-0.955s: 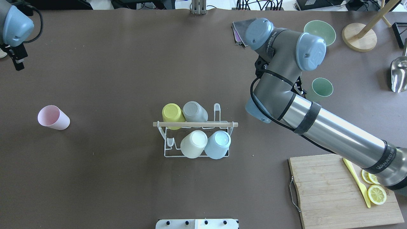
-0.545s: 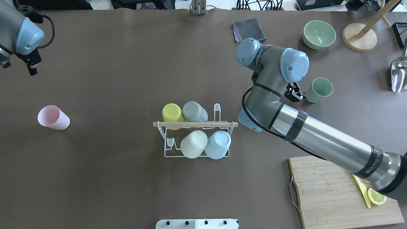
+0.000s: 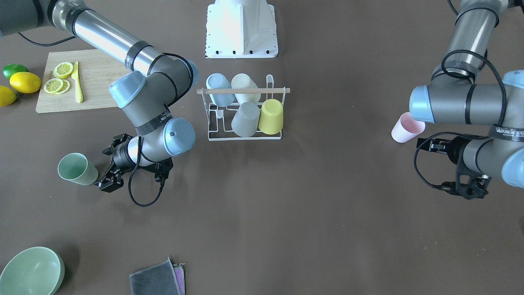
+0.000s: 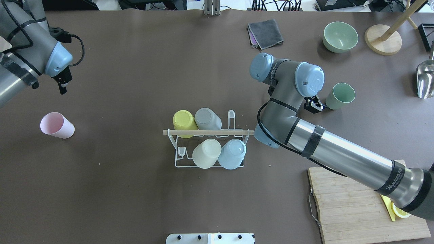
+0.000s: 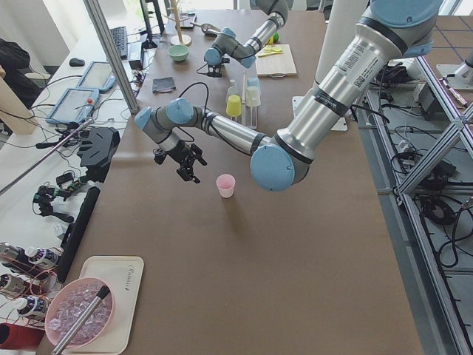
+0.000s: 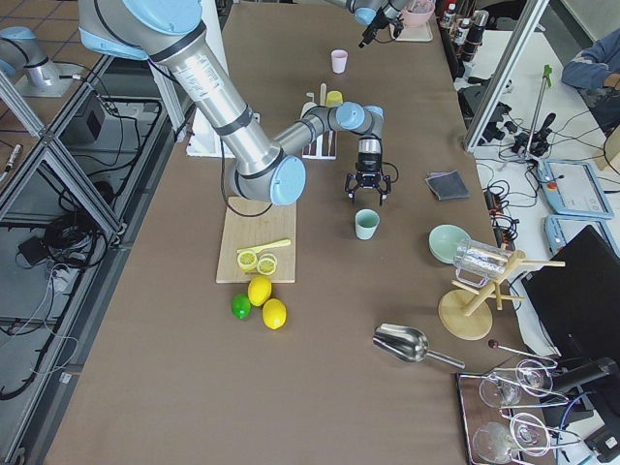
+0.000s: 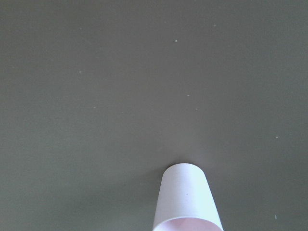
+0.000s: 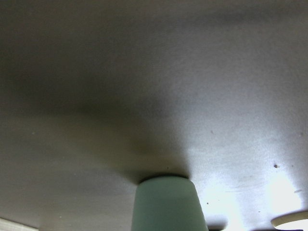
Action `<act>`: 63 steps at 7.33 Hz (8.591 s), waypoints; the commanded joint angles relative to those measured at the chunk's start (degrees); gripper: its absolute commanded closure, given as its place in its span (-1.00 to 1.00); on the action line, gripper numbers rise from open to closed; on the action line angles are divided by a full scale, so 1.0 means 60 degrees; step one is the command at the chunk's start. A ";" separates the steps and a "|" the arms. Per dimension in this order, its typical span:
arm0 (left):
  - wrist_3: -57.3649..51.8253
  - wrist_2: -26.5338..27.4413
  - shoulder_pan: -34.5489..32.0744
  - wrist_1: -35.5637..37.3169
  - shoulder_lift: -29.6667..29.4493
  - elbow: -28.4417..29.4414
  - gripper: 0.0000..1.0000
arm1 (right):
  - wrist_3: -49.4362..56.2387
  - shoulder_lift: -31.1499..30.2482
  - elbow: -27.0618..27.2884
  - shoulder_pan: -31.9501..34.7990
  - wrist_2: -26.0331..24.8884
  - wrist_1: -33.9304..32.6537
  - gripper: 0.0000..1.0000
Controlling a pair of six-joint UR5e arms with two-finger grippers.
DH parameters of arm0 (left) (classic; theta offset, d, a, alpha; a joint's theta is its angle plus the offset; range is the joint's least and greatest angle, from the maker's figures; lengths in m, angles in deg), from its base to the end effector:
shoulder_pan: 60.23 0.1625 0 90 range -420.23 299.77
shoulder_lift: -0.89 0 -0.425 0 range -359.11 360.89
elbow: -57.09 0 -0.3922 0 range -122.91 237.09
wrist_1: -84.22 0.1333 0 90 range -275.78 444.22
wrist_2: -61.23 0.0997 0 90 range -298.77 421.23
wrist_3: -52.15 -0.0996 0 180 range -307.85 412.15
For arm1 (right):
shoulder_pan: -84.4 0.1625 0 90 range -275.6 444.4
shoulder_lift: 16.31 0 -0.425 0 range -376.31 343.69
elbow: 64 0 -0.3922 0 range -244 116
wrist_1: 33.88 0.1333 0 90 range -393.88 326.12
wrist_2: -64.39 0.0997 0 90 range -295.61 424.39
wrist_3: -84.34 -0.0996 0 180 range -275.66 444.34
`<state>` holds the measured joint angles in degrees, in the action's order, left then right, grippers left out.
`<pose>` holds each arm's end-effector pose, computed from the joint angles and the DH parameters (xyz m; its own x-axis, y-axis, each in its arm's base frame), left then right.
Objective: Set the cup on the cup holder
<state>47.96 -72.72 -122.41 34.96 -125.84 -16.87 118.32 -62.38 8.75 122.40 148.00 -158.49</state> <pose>0.2653 -0.6403 0.4661 0.7137 0.1859 -0.6753 -0.4919 0.8194 -0.2943 -0.4867 -0.5634 0.4043 0.0611 -0.9980 -0.0143 0.9824 0.0627 -0.1760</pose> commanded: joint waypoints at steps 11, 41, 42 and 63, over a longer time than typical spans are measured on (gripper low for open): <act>-0.0136 -0.0967 0.1060 -0.0273 0.0072 0.1414 -0.96 | 0.0370 -0.0918 0.0004 -0.0182 -0.0868 0.0522 -1.00; -0.1543 0.0790 0.1153 0.2085 -0.0001 0.0142 1.00 | 0.1060 -0.3305 0.4175 0.3597 0.8138 0.2823 1.00; -0.1528 0.0806 0.1120 0.2115 0.0028 -0.0107 1.00 | 0.1089 -0.3249 0.4194 0.3583 0.8155 0.2912 1.00; 0.6020 0.1098 0.0559 -1.6032 0.4022 -0.5691 1.00 | -0.8417 -0.2633 0.3886 0.1006 0.6558 1.5731 1.00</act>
<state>78.11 -66.24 -120.78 -48.74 -105.79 -51.26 67.85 -78.20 32.03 129.90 187.68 -64.04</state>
